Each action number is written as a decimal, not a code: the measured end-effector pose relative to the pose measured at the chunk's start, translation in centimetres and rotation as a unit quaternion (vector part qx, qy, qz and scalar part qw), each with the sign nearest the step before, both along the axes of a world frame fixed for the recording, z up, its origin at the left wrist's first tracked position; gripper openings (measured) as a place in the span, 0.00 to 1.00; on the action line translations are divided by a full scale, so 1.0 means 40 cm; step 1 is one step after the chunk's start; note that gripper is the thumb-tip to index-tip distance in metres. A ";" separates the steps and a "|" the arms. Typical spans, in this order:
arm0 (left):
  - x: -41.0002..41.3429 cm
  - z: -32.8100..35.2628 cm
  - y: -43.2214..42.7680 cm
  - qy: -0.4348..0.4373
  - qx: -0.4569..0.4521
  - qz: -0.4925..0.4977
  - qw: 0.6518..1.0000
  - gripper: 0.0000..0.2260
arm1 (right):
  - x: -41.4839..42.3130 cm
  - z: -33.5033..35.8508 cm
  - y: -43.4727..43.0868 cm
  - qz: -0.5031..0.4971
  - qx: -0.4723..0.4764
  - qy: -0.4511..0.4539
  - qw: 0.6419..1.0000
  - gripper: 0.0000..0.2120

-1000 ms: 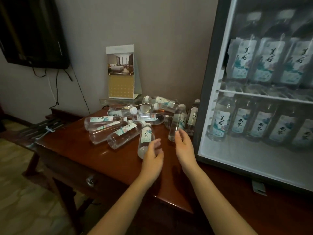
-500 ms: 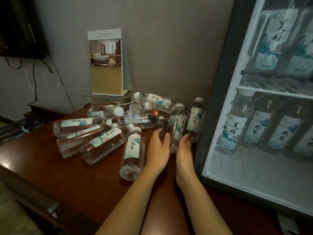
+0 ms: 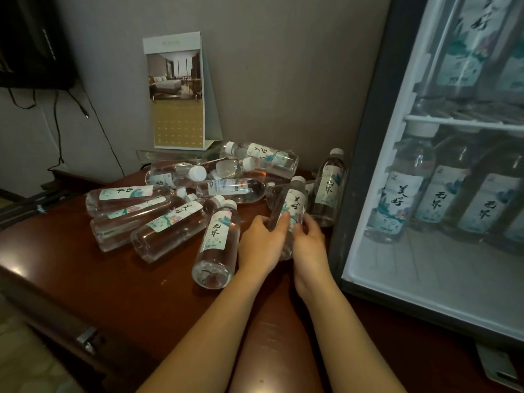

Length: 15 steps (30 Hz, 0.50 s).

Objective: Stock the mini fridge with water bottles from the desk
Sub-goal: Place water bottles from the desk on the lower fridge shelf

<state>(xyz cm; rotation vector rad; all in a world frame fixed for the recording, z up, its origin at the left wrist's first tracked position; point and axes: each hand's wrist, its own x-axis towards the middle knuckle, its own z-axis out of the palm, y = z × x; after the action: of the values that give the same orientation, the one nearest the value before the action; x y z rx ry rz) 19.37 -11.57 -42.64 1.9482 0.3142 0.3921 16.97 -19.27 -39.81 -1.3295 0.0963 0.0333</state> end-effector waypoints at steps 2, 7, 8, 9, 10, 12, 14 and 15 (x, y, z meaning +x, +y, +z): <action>-0.001 0.000 -0.001 -0.017 -0.036 -0.002 0.999 0.22 | -0.003 0.003 -0.001 0.013 0.013 -0.002 1.000 0.22; -0.025 0.018 -0.010 -0.106 -0.091 -0.008 0.990 0.15 | -0.010 0.008 -0.003 0.032 0.055 -0.031 0.998 0.24; -0.032 0.022 -0.013 -0.128 -0.106 -0.017 0.986 0.14 | -0.012 0.011 -0.004 0.038 0.068 -0.042 0.996 0.25; -0.037 0.026 -0.016 -0.150 -0.118 -0.027 0.981 0.13 | -0.013 0.014 -0.004 0.045 0.078 -0.057 0.994 0.25; -0.042 0.028 -0.019 -0.172 -0.125 -0.034 0.976 0.12 | -0.014 0.017 -0.005 0.052 0.084 -0.071 0.993 0.25; -0.047 0.028 -0.021 -0.216 -0.126 -0.031 0.968 0.10 | -0.017 0.024 -0.004 0.073 0.084 -0.097 0.989 0.24; -0.047 0.023 -0.019 -0.254 -0.110 -0.011 0.961 0.13 | -0.022 0.029 0.000 0.094 0.060 -0.120 0.986 0.23; -0.046 0.018 -0.016 -0.271 -0.095 0.004 0.958 0.14 | -0.025 0.031 0.001 0.103 0.044 -0.132 0.985 0.23</action>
<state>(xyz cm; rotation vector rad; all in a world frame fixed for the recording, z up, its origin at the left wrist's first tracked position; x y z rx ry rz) 17.53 -12.21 -41.93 1.5770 -0.0003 0.8465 15.98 -19.24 -38.57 -1.2409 -0.2655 0.0365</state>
